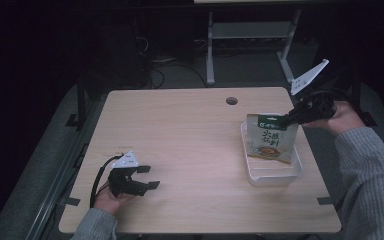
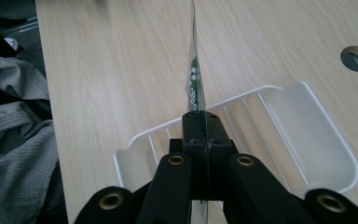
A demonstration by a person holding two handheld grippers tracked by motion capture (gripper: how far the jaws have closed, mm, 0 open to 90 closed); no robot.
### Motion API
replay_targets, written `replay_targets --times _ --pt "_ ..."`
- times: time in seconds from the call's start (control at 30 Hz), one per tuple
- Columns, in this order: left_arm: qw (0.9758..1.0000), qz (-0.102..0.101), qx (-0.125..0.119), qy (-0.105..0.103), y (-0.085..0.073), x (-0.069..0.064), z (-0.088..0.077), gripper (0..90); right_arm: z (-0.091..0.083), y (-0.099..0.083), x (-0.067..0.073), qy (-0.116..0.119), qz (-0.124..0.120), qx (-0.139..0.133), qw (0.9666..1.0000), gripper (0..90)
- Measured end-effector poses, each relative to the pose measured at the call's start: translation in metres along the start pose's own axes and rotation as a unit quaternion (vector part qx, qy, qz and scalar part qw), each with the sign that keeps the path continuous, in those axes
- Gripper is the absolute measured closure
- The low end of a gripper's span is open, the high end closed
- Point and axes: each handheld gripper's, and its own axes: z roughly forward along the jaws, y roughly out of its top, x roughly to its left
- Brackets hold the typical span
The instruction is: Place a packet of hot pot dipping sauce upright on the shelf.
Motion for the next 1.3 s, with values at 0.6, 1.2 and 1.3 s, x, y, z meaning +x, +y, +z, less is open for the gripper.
replay_targets --times 0.6,1.2,1.3 --pt "1.0 0.0 0.001 -0.005 0.001 0.0 0.002 27.7 0.006 0.004 -0.001 -0.047 -0.025 0.001 0.9986 89.5" --pt "0.9999 -0.005 -0.003 -0.009 0.001 0.001 0.001 27.6 0.02 -0.004 0.0 -0.05 -0.08 0.022 0.9953 89.5" --pt "0.9999 -0.006 -0.002 -0.009 0.001 0.001 0.001 27.6 0.02 -0.009 -0.002 -0.044 -0.07 0.014 0.9965 89.4"
